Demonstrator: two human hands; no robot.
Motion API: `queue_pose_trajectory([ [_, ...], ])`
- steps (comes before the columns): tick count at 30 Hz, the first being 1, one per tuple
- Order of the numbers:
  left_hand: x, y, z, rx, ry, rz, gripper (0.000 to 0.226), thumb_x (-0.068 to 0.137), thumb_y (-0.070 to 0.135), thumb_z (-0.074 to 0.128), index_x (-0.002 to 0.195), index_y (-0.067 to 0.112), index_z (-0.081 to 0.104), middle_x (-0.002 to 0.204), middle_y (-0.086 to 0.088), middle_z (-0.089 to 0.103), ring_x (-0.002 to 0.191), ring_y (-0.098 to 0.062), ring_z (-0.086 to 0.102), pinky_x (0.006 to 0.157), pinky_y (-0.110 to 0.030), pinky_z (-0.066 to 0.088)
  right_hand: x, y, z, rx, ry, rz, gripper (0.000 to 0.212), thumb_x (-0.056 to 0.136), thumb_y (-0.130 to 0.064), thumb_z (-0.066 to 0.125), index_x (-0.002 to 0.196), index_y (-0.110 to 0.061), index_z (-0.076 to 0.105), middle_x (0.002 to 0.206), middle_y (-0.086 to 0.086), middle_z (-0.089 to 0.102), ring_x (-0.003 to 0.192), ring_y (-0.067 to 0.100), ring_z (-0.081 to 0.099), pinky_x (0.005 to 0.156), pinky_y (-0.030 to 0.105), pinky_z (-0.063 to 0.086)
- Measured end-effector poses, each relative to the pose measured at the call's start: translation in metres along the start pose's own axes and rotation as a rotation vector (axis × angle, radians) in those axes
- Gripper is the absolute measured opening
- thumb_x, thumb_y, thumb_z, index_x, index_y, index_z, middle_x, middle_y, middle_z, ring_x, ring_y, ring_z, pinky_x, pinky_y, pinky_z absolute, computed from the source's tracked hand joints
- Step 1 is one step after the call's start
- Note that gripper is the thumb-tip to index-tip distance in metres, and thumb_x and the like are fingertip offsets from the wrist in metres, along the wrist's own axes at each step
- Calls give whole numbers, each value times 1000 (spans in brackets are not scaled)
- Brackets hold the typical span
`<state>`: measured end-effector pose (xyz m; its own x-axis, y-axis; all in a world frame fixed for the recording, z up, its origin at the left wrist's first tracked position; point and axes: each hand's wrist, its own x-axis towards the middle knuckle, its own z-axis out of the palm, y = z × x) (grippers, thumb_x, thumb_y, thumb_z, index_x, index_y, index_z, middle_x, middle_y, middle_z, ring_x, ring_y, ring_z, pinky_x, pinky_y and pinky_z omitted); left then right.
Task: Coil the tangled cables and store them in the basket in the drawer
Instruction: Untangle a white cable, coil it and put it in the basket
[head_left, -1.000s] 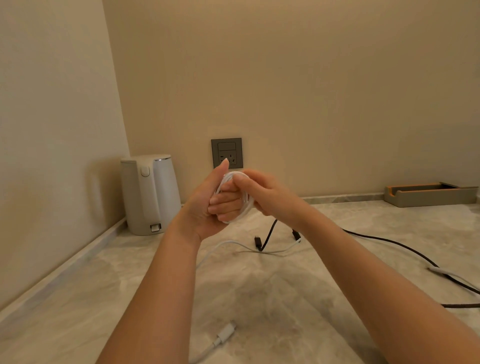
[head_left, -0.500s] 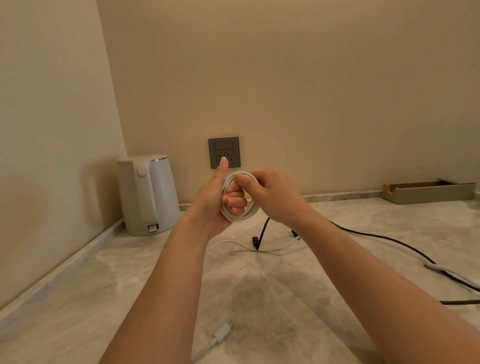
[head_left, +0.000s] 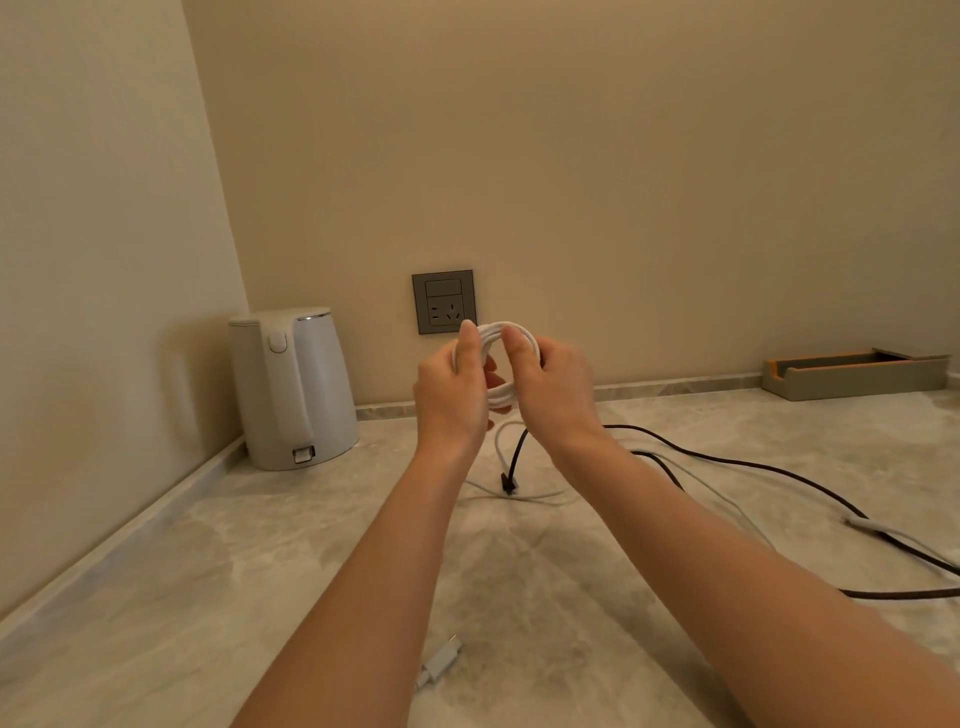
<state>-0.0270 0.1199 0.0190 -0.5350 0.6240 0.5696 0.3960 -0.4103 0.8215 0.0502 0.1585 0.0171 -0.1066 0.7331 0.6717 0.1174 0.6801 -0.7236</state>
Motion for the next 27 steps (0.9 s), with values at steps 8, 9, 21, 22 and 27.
queue_pose_trajectory([
  [8, 12, -5, -18, 52, 179, -55, 55, 103, 38, 26, 59, 16, 50, 58, -1, 49, 53, -15, 45, 56, -30, 36, -5, -13, -6, 265, -354, 270, 41, 102, -33, 33, 68, -16, 48, 56, -4, 34, 48, 8, 26, 46, 21, 23],
  [9, 14, -7, -21, 58, 165, -68, 54, 103, 37, 27, 59, 15, 50, 59, -1, 49, 53, -16, 44, 56, -30, 35, -3, -12, -9, 221, -370, 272, 38, 101, -28, 36, 70, -17, 54, 57, -4, 35, 49, 8, 27, 47, 21, 25],
  [21, 23, -10, -36, -30, 300, -149, 43, 98, 21, 39, 58, 14, 52, 58, -2, 49, 51, -16, 44, 50, -27, 34, -10, -8, -5, -453, -631, -55, 30, 99, -31, 46, 77, -17, 62, 57, -7, 46, 52, 11, 40, 56, 29, 37],
  [22, 25, -13, -41, 5, 326, -140, 44, 98, 21, 39, 56, 14, 51, 57, -2, 50, 51, -16, 45, 52, -28, 35, -14, -12, -4, -528, -665, -126, 30, 99, -31, 45, 79, -17, 62, 60, -6, 48, 55, 13, 44, 60, 32, 41],
  [27, 29, -23, -48, 245, 347, -58, 48, 100, 22, 39, 57, 7, 54, 54, -1, 50, 51, -14, 45, 52, -31, 33, -27, -29, -4, -821, -651, -484, 39, 100, -33, 39, 64, -21, 35, 64, -3, 40, 67, 25, 44, 59, 32, 35],
])
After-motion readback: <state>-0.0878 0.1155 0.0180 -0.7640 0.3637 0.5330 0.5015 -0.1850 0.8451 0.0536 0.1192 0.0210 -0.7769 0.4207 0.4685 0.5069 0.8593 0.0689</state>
